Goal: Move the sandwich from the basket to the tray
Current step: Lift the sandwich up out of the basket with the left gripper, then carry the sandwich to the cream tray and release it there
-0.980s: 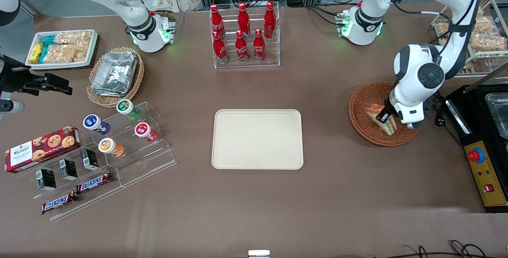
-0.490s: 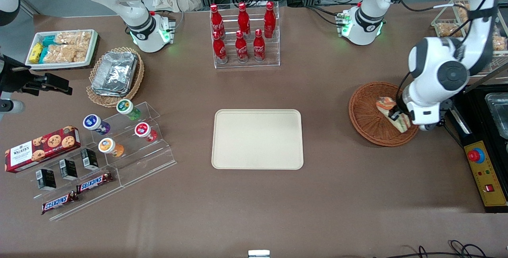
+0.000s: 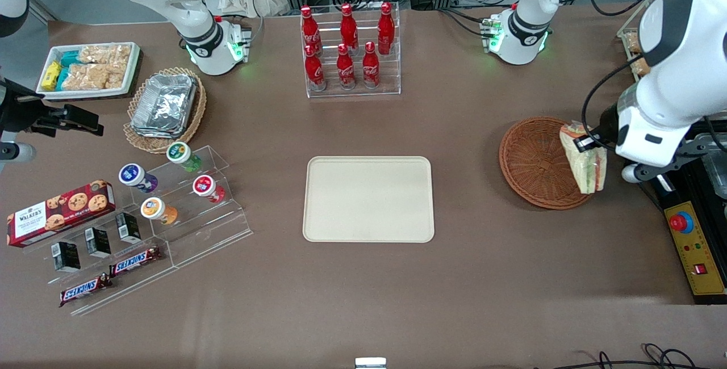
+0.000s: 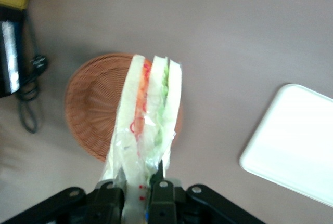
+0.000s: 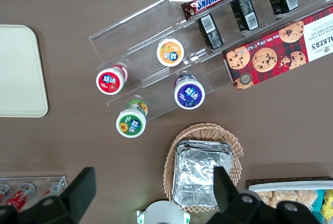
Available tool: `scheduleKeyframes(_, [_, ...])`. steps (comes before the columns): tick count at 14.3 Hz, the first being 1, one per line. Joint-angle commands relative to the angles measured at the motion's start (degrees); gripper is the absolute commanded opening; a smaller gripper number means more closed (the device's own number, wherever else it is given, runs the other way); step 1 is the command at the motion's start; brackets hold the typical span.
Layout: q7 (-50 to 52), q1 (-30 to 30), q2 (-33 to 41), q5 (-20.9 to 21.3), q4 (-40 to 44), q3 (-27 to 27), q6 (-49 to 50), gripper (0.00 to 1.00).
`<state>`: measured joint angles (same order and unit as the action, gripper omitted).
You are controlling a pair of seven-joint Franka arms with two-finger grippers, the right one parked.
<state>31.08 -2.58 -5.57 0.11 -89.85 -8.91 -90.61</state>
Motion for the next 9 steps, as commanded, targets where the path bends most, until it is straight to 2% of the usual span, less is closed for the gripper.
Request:
scheduleKeyframes(1, [-0.6, -0.1, -2.8, -3.6, 4.8, -5.9, 0.7, 0.00])
scheduleKeyframes(3, [1.1, -0.2, -3.7, -4.1, 3.9, -11.1, -3.1, 0.00])
scheduleKeyframes(5, [6.1, -0.9, -7.8, -3.8, 3.5, -15.7, -4.6, 0.00])
scheduleKeyframes(7, [8.6, -4.5, -12.7, -2.8, 3.3, -16.8, -8.3, 0.00])
scheduleKeyframes(9, [11.9, -7.3, -17.1, 1.2, 1.3, -16.8, -16.1, 0.00])
